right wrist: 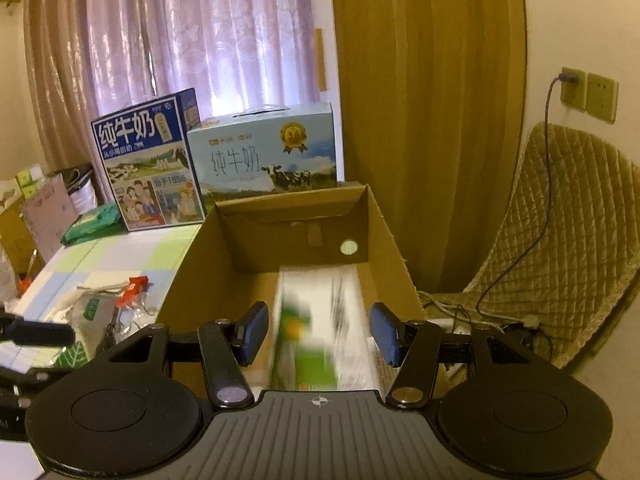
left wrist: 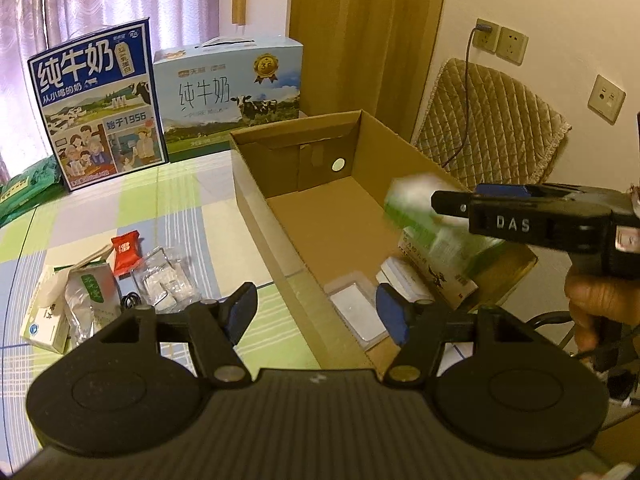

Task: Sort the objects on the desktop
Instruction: 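Release the tray into the cardboard box with the left tool while the right tool drops the spray box in, then withdraw both open tools from the cardboard box toward the table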

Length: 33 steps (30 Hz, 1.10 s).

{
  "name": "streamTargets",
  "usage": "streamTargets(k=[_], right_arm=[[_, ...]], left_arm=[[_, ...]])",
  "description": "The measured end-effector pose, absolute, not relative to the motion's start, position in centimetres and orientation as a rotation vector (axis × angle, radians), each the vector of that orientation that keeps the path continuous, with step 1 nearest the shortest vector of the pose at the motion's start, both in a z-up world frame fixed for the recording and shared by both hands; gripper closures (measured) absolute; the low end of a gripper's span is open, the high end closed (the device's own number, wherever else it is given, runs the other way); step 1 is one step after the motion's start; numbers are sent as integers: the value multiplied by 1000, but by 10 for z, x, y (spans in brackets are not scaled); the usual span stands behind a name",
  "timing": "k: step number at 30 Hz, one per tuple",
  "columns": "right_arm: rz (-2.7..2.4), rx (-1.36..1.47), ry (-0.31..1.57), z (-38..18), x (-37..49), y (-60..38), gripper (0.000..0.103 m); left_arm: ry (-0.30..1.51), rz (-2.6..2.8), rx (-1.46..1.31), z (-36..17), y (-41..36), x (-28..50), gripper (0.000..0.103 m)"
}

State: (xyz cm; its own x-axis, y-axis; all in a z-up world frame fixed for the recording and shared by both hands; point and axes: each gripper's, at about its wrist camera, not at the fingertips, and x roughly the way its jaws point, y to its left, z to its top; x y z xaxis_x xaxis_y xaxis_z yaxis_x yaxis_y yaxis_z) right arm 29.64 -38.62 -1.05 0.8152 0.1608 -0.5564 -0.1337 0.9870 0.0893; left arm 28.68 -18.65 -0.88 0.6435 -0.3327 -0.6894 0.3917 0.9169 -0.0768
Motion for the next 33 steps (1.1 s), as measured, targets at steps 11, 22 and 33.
streamTargets(k=[11,22,33], right_arm=[[154,81,596,-6,255,-386,38],[186,110,568,7,192,-358,25],[229,114,585,9,151,-323,7]], left_arm=[[795,-363,28,-20,-153,267,39],[790,-297,4,-15,-111,221,35],[763,-207,-36,-4,-48,172,15]])
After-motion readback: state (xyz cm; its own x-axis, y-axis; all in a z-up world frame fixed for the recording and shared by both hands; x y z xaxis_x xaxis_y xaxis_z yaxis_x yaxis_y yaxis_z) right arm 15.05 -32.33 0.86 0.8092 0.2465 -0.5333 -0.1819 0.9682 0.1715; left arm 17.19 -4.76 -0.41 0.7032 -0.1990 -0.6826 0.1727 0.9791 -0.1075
